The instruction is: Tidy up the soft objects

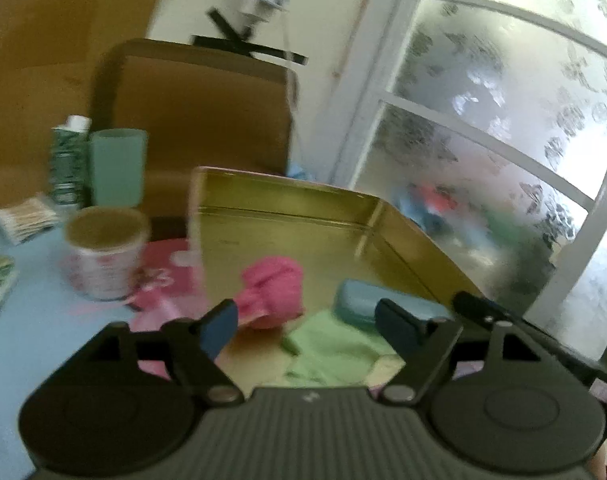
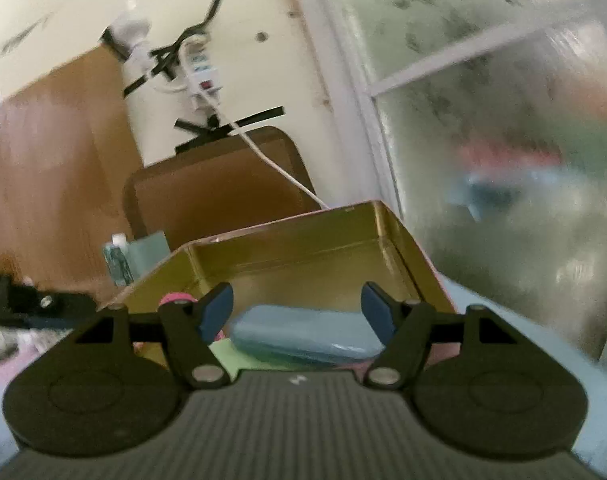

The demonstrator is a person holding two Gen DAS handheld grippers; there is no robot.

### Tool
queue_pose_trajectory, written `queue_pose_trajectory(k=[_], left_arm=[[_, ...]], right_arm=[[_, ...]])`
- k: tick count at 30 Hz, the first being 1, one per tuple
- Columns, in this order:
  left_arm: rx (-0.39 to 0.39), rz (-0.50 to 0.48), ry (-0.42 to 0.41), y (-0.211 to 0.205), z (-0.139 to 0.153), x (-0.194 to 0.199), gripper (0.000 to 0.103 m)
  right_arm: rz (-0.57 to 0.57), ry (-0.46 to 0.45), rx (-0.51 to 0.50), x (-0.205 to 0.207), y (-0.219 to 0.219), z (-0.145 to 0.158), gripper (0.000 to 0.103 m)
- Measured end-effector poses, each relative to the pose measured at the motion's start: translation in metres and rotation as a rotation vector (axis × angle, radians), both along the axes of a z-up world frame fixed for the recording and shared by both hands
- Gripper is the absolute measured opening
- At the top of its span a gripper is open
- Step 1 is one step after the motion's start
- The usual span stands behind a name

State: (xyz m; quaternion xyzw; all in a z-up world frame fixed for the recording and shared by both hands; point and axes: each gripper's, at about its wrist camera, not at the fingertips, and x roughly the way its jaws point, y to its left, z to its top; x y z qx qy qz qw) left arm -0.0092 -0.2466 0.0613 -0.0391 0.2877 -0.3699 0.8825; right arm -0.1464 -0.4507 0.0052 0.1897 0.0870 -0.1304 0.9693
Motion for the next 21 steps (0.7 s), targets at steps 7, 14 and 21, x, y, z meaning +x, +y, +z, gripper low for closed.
queue_pose_trajectory(k=[7, 14, 21], left_arm=[[0.015, 0.164, -0.011, 0.081, -0.007, -0.003, 0.084], [0.131, 0.402, -0.011, 0.171, -0.036, -0.002, 0.084], [0.159, 0.636, -0.047, 0.26, -0.046, 0.007, 0.085]], right_arm=[[0.037, -0.057, 0.029, -0.002, 0.02, 0.007, 0.073], [0.18, -0.07, -0.047, 0.014, 0.072, 0.025, 0.073], [0.404, -0.012, -0.098, 0.056, 0.139, 0.039, 0.073]])
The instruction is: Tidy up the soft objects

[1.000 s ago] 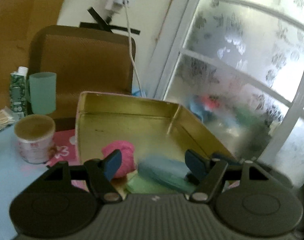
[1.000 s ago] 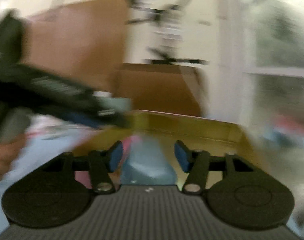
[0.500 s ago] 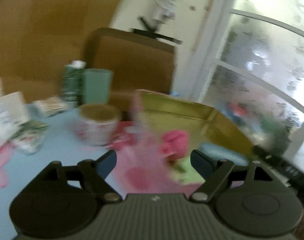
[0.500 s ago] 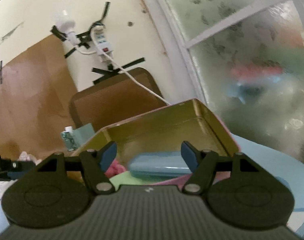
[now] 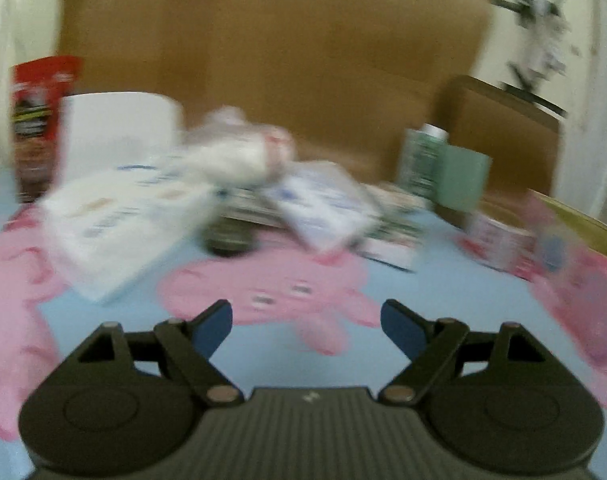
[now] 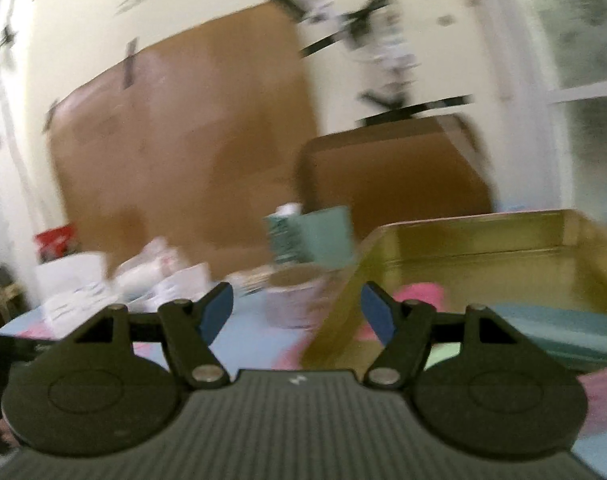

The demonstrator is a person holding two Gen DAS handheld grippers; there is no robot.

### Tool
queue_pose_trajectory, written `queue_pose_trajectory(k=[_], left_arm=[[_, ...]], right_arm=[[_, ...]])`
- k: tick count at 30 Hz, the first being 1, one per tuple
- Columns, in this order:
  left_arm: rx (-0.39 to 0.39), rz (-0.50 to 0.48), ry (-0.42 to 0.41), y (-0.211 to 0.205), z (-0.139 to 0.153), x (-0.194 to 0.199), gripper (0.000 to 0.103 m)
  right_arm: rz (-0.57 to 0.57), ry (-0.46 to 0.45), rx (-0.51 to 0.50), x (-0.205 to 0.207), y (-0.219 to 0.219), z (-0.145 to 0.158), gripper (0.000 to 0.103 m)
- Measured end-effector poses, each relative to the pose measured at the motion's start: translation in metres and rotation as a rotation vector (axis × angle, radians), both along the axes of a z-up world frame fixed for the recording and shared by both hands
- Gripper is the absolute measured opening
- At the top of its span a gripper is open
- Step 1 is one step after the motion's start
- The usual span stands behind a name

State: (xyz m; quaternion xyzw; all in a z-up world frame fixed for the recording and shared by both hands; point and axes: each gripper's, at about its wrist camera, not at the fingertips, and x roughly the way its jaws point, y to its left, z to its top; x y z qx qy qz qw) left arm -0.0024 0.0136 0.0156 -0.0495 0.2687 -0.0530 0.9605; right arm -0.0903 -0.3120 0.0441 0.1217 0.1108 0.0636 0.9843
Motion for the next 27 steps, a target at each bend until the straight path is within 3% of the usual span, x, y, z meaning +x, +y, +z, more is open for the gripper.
queue_pose_trajectory(k=[3, 5, 10, 16, 17, 18, 21, 27], left_arm=[[-0.043, 0.061, 0.005, 0.022, -0.006, 0.006, 0.085], [-0.118, 0.053, 0.022, 0.032, -0.009, 0.008, 0.085], [-0.185, 0.043, -0.014, 0.041, -0.008, 0.003, 0.087], [-0.277, 0.093, 0.004, 0.055, -0.014, 0.009, 0.087], [-0.289, 0.099, 0.009, 0.058, -0.015, 0.01, 0.087], [-0.298, 0.103, 0.012, 0.059, -0.015, 0.01, 0.087], [-0.3, 0.104, 0.011, 0.06, -0.016, 0.01, 0.087], [-0.317, 0.108, 0.025, 0.062, -0.017, 0.01, 0.087]], right_arm=[[0.091, 0.042, -0.039, 0.035, 0.037, 0.008, 0.073], [0.161, 0.059, -0.068, 0.058, 0.062, 0.012, 0.073], [0.278, 0.139, -0.089, 0.13, 0.114, 0.009, 0.077], [0.312, 0.234, -0.183, 0.217, 0.176, -0.012, 0.077], [0.304, 0.251, -0.21, 0.227, 0.183, -0.016, 0.074], [0.303, 0.275, -0.229, 0.236, 0.19, -0.021, 0.052], [0.331, 0.301, -0.247, 0.237, 0.2, -0.027, 0.046], [0.38, 0.309, -0.199, 0.162, 0.181, -0.022, 0.046]])
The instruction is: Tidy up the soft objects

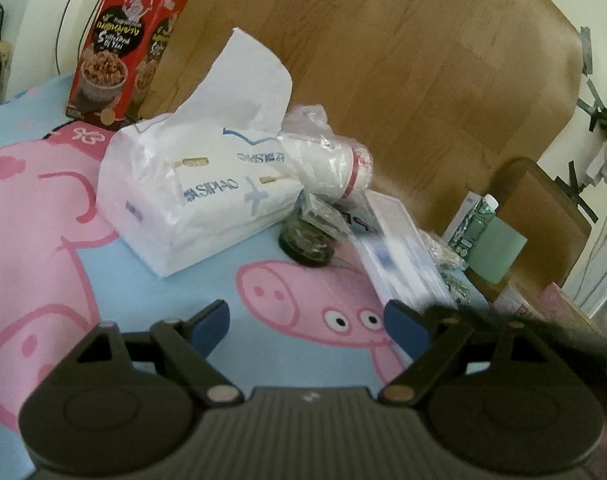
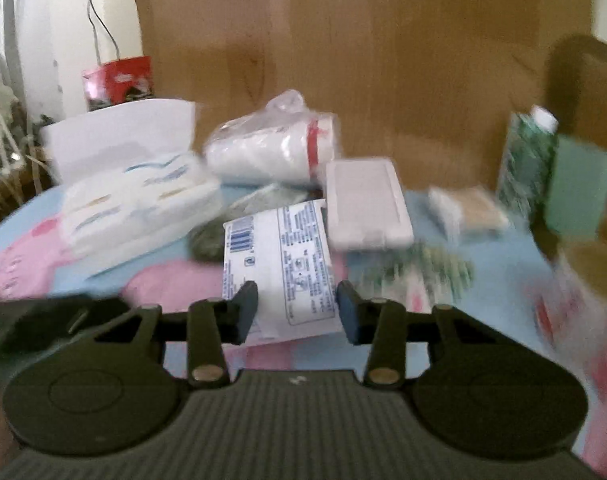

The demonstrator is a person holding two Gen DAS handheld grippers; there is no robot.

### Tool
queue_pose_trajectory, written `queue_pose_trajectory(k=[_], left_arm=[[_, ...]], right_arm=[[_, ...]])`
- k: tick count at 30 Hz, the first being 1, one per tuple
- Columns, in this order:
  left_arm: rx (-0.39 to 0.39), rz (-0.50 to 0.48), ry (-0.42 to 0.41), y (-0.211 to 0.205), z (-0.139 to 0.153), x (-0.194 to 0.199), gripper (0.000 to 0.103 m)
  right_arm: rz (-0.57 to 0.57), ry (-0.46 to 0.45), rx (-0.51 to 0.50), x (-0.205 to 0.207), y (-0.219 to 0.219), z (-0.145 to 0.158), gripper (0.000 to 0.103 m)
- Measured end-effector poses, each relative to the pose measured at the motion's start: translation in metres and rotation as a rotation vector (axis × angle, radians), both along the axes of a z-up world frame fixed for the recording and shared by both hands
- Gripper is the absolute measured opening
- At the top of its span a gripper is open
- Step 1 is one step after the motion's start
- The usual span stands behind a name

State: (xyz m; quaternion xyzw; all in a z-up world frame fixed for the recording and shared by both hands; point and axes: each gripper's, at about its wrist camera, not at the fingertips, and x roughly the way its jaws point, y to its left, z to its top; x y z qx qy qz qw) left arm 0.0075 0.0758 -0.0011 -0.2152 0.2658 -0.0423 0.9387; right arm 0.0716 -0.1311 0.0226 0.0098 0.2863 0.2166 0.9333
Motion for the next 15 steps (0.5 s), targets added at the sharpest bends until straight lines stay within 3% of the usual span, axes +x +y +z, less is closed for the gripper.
queue_pose_trajectory(k=[5, 8, 11, 15], left_arm=[[0.01, -0.022, -0.001, -0.004, 0.0, -0.002, 0.087], [0.017, -0.043, -0.007, -0.007, 0.001, -0.002, 0.087], [0.02, -0.078, -0.013, -0.011, 0.002, -0.003, 0.087], [0.028, -0.143, 0.018, -0.023, 0.003, -0.007, 0.087]], right_arm=[[-0.02, 0.013, 0.041, -0.076, -0.043, 0.0, 0.049], [-0.074, -0.006, 0.021, -0.102, -0.057, -0.002, 0.087], [-0.062, -0.039, 0.039, -0.109, -0.053, -0.003, 0.091], [0.002, -0.016, -0.046, -0.098, -0.028, -0.012, 0.092]])
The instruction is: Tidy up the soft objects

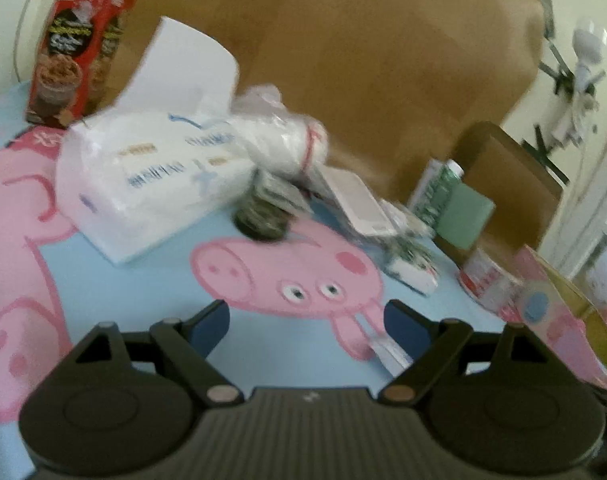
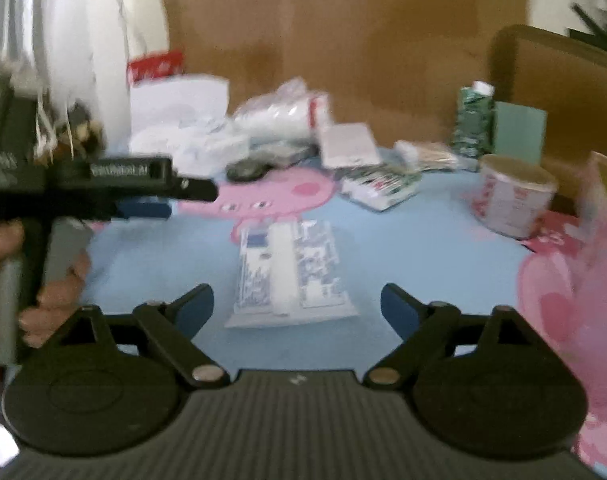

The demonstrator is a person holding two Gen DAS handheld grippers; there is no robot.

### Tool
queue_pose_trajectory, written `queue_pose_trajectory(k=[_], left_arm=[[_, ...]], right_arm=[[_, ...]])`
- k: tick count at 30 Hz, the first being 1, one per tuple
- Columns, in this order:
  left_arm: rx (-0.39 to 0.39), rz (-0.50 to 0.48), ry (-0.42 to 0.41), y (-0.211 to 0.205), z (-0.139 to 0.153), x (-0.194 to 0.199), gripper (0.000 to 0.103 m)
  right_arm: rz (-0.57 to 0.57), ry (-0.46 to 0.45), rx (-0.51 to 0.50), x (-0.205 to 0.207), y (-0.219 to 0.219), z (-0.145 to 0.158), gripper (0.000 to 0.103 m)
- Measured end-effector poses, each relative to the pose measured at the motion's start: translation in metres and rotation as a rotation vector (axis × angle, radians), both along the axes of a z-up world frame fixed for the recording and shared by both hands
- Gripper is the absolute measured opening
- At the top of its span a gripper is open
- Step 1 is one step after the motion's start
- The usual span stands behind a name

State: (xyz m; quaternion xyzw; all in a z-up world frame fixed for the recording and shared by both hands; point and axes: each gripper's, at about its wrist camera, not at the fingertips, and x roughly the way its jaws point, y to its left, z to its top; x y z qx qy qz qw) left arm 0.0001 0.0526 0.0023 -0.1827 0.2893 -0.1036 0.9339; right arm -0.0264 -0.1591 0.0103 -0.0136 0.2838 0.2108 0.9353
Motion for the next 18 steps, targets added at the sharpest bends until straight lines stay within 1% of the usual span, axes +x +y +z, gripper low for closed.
queue_pose_trajectory(k=[1, 2, 3, 4, 6, 8, 9, 10, 12, 14, 18], left_arm=[[-0.022, -0.018, 0.016, -0.002, -0.001, -0.003, 0.087], [-0.05, -0.037, 0.037, -0.006, -0.001, -0.007, 0.085], [-0.064, -0.06, 0.055, -0.011, -0.001, -0.011, 0.082], [-0.054, -0.086, 0.062, -0.019, 0.002, -0.014, 0.078], [-0.03, -0.151, 0.089, -0.037, 0.005, -0.017, 0.052], [-0.036, -0.198, 0.132, -0.051, 0.002, -0.016, 0.043], [-0.031, -0.185, 0.125, -0.057, 0.002, -0.017, 0.042], [-0.04, -0.199, 0.123, -0.062, 0.003, -0.019, 0.041], [-0.054, -0.221, 0.113, -0.073, 0.009, -0.021, 0.031], [-0.046, -0.265, 0.078, -0.089, 0.021, -0.023, 0.03], [-0.03, -0.358, -0.03, -0.134, 0.056, -0.026, 0.031]], right_arm=[[0.004, 0.016, -0.017, 0.008, 0.005, -0.004, 0.091], [0.014, 0.04, -0.022, 0.012, 0.008, -0.009, 0.084], [0.01, 0.018, -0.036, 0.012, 0.011, -0.011, 0.081], [0.017, 0.005, -0.053, 0.009, 0.014, -0.013, 0.081], [0.029, -0.011, -0.03, 0.002, 0.015, -0.014, 0.081], [0.029, -0.015, 0.03, -0.007, 0.009, -0.013, 0.08], [0.016, -0.026, 0.062, -0.012, 0.005, -0.012, 0.079], [-0.005, -0.034, 0.086, -0.016, -0.001, -0.011, 0.079], [-0.048, -0.049, 0.124, -0.025, -0.014, -0.008, 0.079], [-0.089, -0.086, 0.134, -0.036, -0.028, -0.003, 0.079], [-0.192, -0.233, 0.136, -0.062, -0.061, 0.02, 0.079]])
